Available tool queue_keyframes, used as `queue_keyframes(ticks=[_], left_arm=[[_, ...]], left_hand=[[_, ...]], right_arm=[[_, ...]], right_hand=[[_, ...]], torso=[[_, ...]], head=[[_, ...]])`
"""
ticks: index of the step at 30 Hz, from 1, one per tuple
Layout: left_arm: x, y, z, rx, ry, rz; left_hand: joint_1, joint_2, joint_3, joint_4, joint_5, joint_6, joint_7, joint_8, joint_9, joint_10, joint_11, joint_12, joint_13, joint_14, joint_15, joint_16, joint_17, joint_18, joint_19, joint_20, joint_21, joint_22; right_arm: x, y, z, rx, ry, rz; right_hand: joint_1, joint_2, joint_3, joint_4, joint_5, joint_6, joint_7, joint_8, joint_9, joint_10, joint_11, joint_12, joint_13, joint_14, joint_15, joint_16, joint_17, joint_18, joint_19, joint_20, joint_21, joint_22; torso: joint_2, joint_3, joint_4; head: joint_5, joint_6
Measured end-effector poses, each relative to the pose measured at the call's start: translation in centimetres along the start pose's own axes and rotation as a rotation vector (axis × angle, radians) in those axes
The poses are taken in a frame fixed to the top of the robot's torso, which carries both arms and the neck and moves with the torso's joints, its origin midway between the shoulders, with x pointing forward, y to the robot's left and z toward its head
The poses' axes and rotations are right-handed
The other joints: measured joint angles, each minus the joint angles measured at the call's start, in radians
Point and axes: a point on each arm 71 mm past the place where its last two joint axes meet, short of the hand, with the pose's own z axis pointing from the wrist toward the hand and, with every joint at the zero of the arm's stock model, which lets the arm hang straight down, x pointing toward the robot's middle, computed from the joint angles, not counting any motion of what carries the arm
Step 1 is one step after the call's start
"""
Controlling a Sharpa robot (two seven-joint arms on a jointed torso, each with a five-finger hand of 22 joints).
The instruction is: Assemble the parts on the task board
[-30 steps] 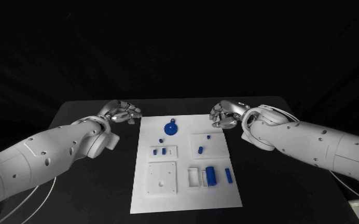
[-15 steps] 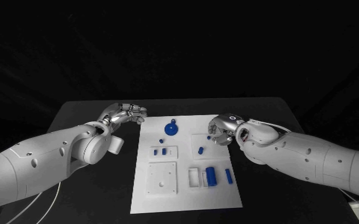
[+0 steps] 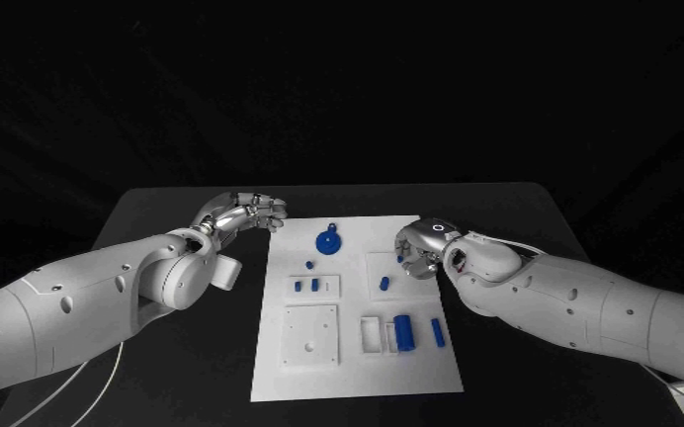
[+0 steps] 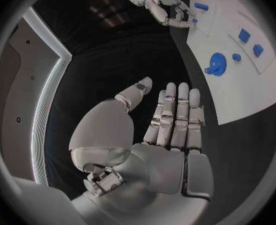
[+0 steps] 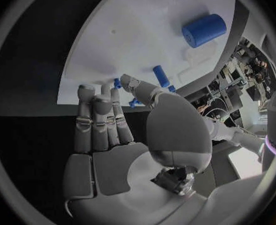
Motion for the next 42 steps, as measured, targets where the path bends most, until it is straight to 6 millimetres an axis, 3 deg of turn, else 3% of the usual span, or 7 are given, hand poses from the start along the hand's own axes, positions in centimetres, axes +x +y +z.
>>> queue_keyframes(ticks=[11,18,25,28,42], left_arm=[[0.0,0.0,0.0,0.000,-0.003,-0.018],[-0.1,0.0,0.0,-0.002,-0.004,-0.023],[-0.1,0.0,0.0,-0.003,-0.003,-0.026],[-0.1,0.0,0.0,-0.004,-0.003,-0.027],[-0.2,0.1,0.0,-0.006,-0.004,-0.028]], left_hand=[[0.000,0.000,-0.003,-0.003,0.000,-0.004,0.004,0.000,-0.002,-0.001,0.006,-0.003,-0.004,0.004,0.004,-0.012,0.000,0.000,0.004,0.004,-0.004,0.000],[-0.004,0.004,-0.003,-0.003,0.000,-0.004,0.004,0.000,-0.002,-0.001,0.006,-0.006,-0.005,0.004,0.004,-0.016,0.001,0.015,0.004,0.004,-0.004,0.000],[-0.004,0.004,-0.003,-0.003,0.000,-0.007,0.007,0.000,-0.002,-0.003,0.008,-0.006,-0.006,0.007,0.007,-0.019,0.003,0.015,0.004,0.004,-0.004,0.000],[-0.003,0.004,-0.003,-0.003,0.000,-0.007,0.007,0.000,-0.002,-0.004,0.010,-0.006,-0.007,0.007,0.007,-0.019,0.003,0.015,0.004,0.004,-0.004,0.000],[-0.003,0.004,-0.005,-0.005,0.001,-0.007,0.007,0.000,-0.003,-0.004,0.010,-0.006,-0.009,0.009,0.009,-0.023,0.005,0.015,0.007,0.007,-0.008,0.000]], right_arm=[[0.2,0.4,0.5,0.005,-0.004,-0.008],[0.2,0.5,0.6,0.008,-0.006,-0.011],[0.3,0.6,0.7,0.009,-0.009,-0.023],[0.4,0.7,0.7,0.009,-0.012,-0.030],[0.6,1.1,0.8,0.012,-0.026,-0.048]], right_hand=[[0.000,0.000,0.006,0.006,-0.004,0.005,0.002,0.000,0.002,0.013,-0.002,-0.015,-0.004,0.004,-0.003,0.000,-0.001,0.000,0.005,0.002,0.000,0.000],[0.002,0.020,0.010,-0.002,-0.004,0.033,-0.010,0.014,0.001,0.036,-0.007,-0.019,-0.009,0.011,-0.007,0.000,-0.001,-0.001,0.012,0.002,0.000,0.000],[0.001,0.036,0.011,-0.022,-0.004,0.070,-0.027,0.028,0.003,0.040,-0.011,-0.011,0.013,0.010,-0.025,0.004,-0.001,-0.001,0.012,0.002,0.000,0.000],[0.008,0.053,0.018,-0.037,-0.004,0.087,-0.034,0.035,0.005,0.045,-0.016,-0.011,0.024,0.015,-0.030,0.005,-0.001,-0.001,0.012,0.002,0.003,0.000],[0.009,0.062,0.020,-0.063,-0.004,0.114,-0.046,0.041,0.005,0.056,-0.020,0.000,0.043,0.021,-0.036,0.005,-0.001,-0.001,0.014,0.003,0.008,0.000]], torso=[[-0.001,0.0012,-0.0008],[-0.001,0.0015,-0.0012],[-0.001,0.0013,-0.0012],[-0.002,0.0013,-0.0012],[-0.002,0.0008,-0.0018]], head=[[0.000,-0.002],[0.000,-0.005],[0.001,-0.007],[0.001,-0.008],[-0.001,-0.014]])
